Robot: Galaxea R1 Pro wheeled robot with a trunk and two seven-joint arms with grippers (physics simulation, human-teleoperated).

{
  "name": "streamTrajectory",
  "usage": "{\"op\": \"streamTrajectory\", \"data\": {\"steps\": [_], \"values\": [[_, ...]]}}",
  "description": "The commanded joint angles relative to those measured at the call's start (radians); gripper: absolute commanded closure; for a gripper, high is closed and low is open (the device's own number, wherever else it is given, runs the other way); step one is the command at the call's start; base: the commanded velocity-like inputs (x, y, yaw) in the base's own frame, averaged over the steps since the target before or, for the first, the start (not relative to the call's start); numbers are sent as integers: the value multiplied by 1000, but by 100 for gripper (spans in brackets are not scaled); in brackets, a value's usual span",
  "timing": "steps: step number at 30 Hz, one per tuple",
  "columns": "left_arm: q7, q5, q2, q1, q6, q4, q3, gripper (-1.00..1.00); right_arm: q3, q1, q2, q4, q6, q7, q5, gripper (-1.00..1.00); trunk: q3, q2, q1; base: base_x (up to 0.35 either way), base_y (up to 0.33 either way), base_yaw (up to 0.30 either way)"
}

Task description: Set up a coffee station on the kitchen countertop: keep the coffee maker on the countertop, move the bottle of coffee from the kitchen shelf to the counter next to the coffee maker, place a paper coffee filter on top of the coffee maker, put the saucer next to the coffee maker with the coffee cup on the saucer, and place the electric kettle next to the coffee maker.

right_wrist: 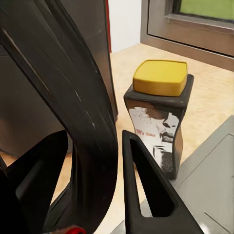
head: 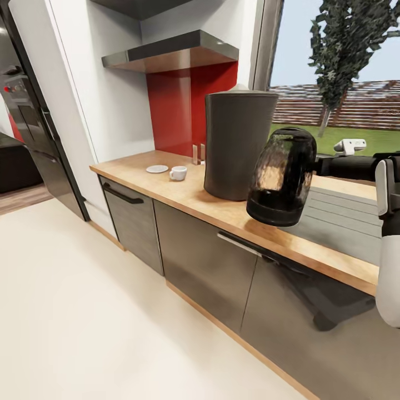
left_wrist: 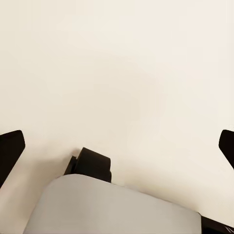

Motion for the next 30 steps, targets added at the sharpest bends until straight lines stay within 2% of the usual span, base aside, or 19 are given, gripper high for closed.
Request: {"op": "streamTrajectory", "data": {"steps": [1, 14, 23, 26, 30], "values": [[-5, 11, 0, 0, -1, 0, -6, -100, -1, -1, 0, -1, 4, 11, 5, 100, -1, 0, 0, 6, 0, 0], [-5, 11, 0, 0, -1, 0, -6, -100, -1, -1, 0, -1, 4, 11, 5, 100, -1, 0, 0, 45, 21, 0], [-5, 11, 0, 0, -1, 0, -6, -100, -1, -1, 0, -1, 4, 11, 5, 100, -23, -49, 27, 0, 0, 0], [-5, 11, 0, 0, -1, 0, -6, -100, -1, 0, 0, 0, 4, 11, 5, 100, -23, -49, 27, 0, 0, 0], [-5, 11, 0, 0, -1, 0, -6, -100, -1, 0, 0, 1, 4, 11, 5, 100, -32, -70, 38, 0, 0, 0]]}}
